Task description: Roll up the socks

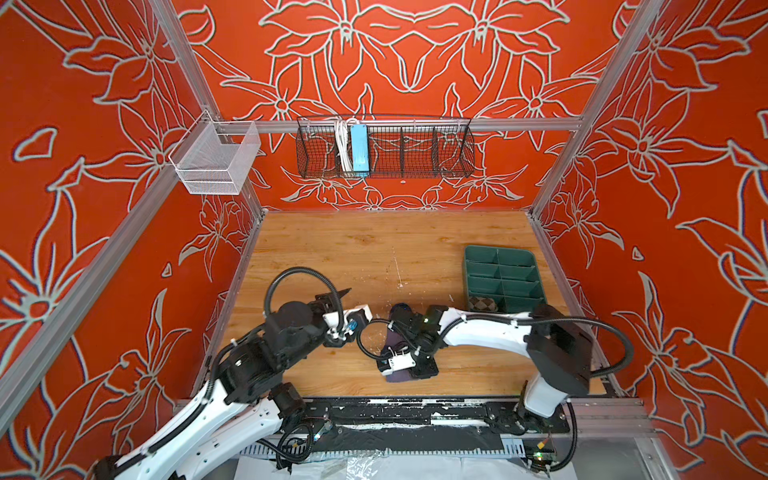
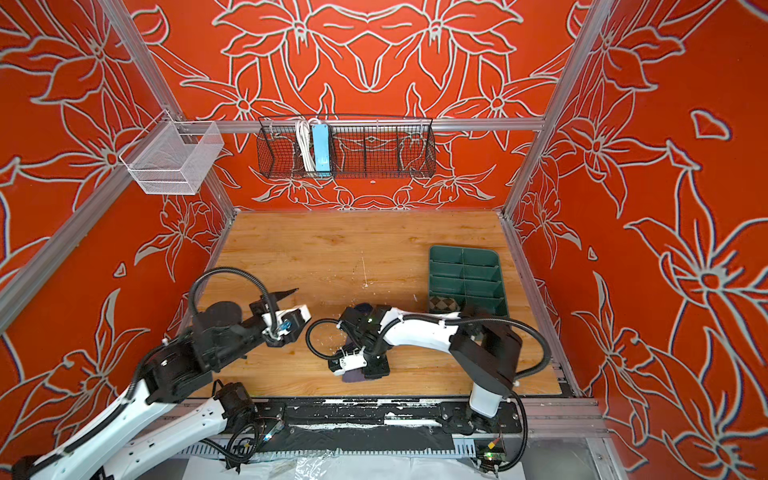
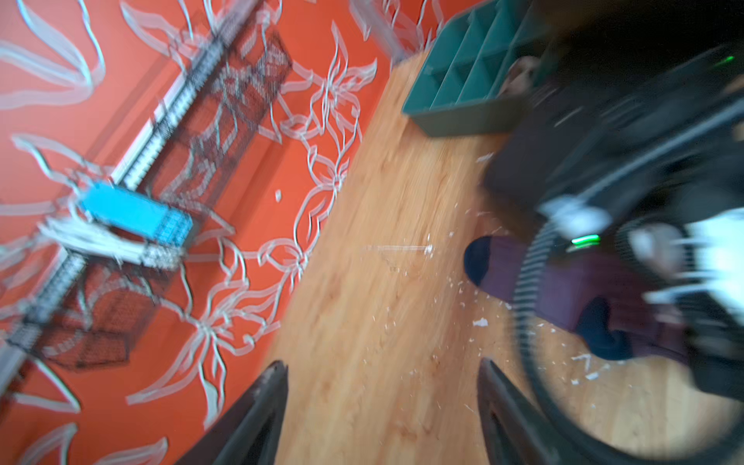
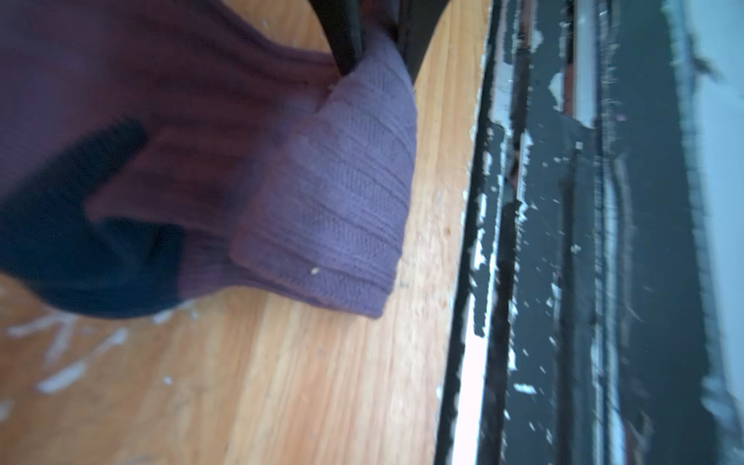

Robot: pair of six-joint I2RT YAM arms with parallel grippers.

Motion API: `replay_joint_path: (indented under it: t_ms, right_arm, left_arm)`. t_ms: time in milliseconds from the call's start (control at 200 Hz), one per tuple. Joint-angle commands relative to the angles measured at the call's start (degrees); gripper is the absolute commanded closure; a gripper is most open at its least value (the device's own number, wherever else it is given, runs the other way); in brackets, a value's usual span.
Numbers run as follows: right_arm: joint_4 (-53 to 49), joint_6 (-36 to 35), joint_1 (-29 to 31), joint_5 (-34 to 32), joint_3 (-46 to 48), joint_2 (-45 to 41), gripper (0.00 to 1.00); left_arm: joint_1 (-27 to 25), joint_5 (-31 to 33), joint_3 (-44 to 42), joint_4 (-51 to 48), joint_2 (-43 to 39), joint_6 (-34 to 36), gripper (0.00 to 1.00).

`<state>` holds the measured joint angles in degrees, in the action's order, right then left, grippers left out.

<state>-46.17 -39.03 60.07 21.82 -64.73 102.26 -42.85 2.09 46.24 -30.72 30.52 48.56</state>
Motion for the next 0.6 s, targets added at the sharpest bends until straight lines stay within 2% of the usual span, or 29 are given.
replay_joint_path:
  t_ms: [0, 145, 200, 280, 345, 405, 490, 595]
  right_arm:
    - [-8.7, -3.1, -2.6, 10.4, -5.8, 7.3, 0.97]
    - [-13.5, -3.8, -6.0, 14.0, -13.4, 16.7, 0.97]
    - [-14.2, -3.7, -7.0, 14.3, -15.3, 18.7, 0.97]
    - [-14.4, -3.6, -8.3, 14.5, -17.0, 20.4, 0.97]
    - [-14.4, -3.5, -9.1, 14.5, -17.9, 21.1, 0.97]
    - [-14.3, -3.5, -9.6, 14.6, -18.4, 21.4, 0.96]
    - [-14.0, -3.4, -10.0, 14.7, -18.5, 21.3, 0.96]
    - [-13.5, -3.6, -10.3, 15.1, -18.4, 21.1, 0.96]
  left_arm:
    - [-0.6, -9.7, -0.4, -12.7, -1.2, 8.3, 0.29]
    - [-4.6, -9.1, -5.2, -12.6, -1.5, 9.3, 0.30]
    - [-8.4, -7.3, -7.6, -11.3, -0.8, 9.4, 0.30]
    - [-16.1, -0.6, -11.5, -8.0, 2.2, 9.5, 0.30]
    - [-21.9, 5.8, -14.7, -3.5, 7.0, 9.1, 0.29]
    - [-24.7, 7.8, -16.2, 1.4, 13.1, 6.3, 0.30]
    - [-25.3, 7.3, -16.3, 8.1, 22.2, -1.2, 0.33]
    - [-25.4, 6.3, -14.6, 11.2, 32.6, -7.9, 0.35]
